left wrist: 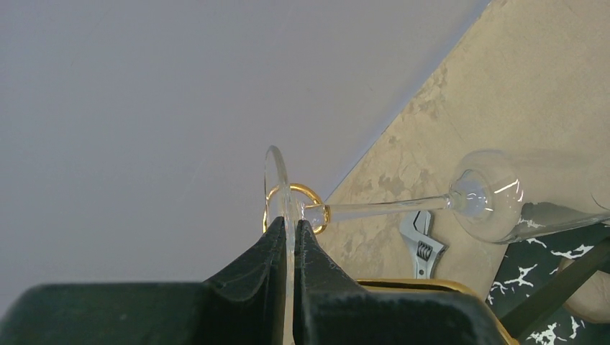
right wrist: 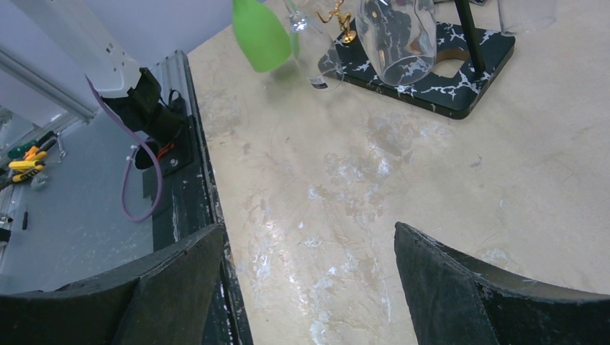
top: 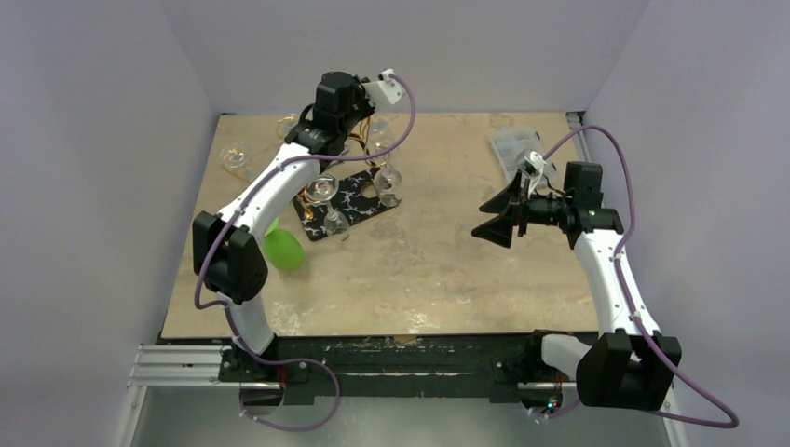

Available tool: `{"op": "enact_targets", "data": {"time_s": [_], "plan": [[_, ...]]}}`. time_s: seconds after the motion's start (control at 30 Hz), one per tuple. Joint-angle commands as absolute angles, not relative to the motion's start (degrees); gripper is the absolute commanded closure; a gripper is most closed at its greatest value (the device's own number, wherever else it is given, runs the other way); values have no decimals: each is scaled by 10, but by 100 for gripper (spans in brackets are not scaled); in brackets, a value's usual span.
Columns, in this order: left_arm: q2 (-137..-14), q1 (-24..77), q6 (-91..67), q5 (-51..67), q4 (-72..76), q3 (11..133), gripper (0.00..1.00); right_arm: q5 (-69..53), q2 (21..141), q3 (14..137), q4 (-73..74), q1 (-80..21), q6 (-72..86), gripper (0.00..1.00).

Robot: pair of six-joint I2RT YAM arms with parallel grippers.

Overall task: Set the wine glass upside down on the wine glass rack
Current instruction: Turn the wine glass upside down at the wine rack.

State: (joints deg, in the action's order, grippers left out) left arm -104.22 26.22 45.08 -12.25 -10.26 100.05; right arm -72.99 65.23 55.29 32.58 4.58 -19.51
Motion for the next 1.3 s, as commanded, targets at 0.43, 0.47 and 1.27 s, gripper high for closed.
{"op": "enact_targets", "data": {"time_s": [0.43, 0.47, 1.27], "plan": [[-965, 243, 458, -116, -39, 963, 100, -744, 647, 569, 316, 48, -192, 13], [-963, 243, 459, -116, -39, 962, 100, -744, 647, 569, 315, 48, -192, 13], [-1014, 218, 461, -110, -49, 1019, 100, -745, 649, 569, 317, 48, -192, 13]]}}
